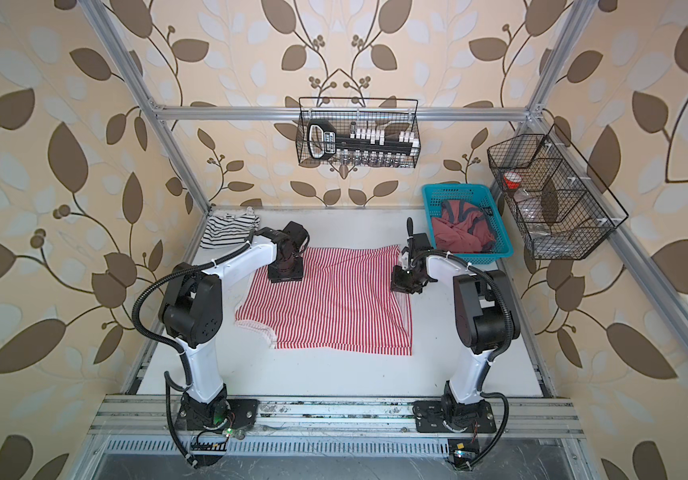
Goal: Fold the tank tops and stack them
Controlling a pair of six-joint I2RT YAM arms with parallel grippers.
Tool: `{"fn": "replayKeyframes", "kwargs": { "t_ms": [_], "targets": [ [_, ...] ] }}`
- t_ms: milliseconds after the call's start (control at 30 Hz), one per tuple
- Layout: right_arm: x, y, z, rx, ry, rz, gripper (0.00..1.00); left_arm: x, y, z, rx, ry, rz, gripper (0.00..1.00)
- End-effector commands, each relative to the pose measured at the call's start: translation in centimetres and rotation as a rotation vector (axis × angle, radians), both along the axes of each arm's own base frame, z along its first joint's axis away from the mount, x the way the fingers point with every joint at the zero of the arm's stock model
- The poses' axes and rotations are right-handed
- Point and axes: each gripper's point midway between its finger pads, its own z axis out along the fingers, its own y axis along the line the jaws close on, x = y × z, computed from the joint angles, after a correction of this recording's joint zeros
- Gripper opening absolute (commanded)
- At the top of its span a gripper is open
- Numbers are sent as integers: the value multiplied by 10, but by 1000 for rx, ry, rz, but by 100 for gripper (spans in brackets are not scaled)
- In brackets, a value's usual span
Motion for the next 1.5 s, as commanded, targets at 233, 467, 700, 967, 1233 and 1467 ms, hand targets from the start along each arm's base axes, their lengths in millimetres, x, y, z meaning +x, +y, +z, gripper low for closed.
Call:
{"fn": "replayKeyframes", "kwargs": {
  "t_ms": [233,467,700,967,1233,1467],
  "targets": [
    [11,-23,29,-64,-75,-30,0,10,11,14,-8,-21,16,52],
    [4,-47,39,-155,-66,-57,0,16,17,10,-9,-16,34,52],
    [-10,-71,10,-292,42,-74,0,24,20,4,-16,-12,47,52],
    [12,-78,14,-350,25,-95,38,97,11,23,-84,-96,33,52],
    [52,-48,49,-336,-107,-61,41,155,-33,6,-247,-111,-33,30],
    [65,-13,28,-165,-70,0,29,173,-41,-26,-367,-93,8,20]
  ]
}}
